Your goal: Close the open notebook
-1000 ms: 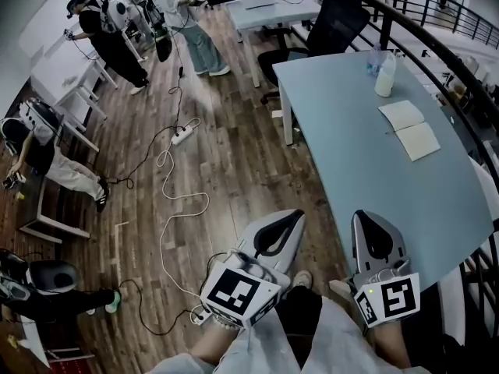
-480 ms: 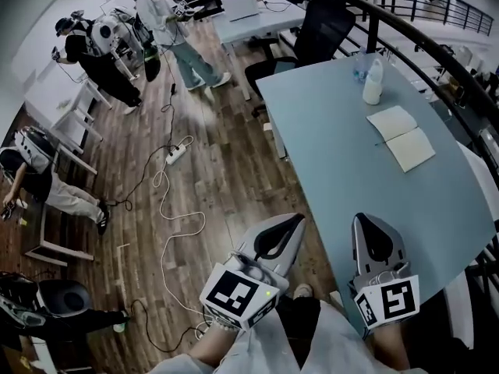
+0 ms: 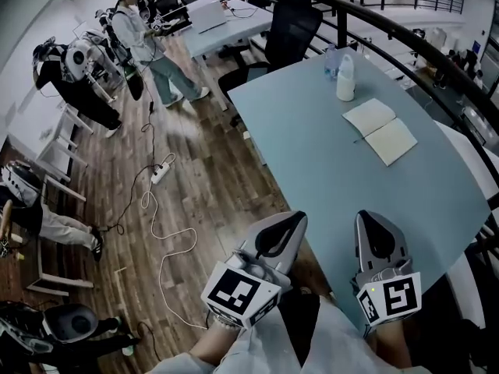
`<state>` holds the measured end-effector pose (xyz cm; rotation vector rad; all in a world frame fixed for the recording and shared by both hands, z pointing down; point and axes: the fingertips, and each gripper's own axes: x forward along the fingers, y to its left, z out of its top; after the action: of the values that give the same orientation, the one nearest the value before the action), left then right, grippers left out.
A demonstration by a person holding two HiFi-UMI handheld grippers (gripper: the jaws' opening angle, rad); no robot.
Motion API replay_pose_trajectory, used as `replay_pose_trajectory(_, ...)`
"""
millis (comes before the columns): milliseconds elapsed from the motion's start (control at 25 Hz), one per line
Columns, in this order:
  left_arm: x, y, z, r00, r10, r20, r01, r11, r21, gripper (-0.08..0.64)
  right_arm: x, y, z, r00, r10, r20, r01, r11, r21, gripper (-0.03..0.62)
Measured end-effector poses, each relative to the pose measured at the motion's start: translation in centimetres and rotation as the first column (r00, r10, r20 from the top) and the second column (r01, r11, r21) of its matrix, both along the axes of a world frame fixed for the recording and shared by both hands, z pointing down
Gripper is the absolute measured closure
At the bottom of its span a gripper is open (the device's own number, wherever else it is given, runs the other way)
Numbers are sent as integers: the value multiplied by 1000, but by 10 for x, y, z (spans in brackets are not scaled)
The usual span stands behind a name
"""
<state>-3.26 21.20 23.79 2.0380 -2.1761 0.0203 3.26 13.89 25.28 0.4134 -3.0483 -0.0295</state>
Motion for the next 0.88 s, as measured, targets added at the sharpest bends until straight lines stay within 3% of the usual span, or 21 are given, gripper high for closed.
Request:
replay_pose_trajectory(480, -18, -69, 12, 989, 149, -18, -149, 989, 24, 557, 3, -47, 4, 987, 161, -1, -161, 987, 3, 591)
replay_pose_trajectory(880, -37, -158, 24, 954, 298, -18, -298, 954, -29, 557, -4, -123, 22, 942, 334, -24, -335, 942, -36, 591)
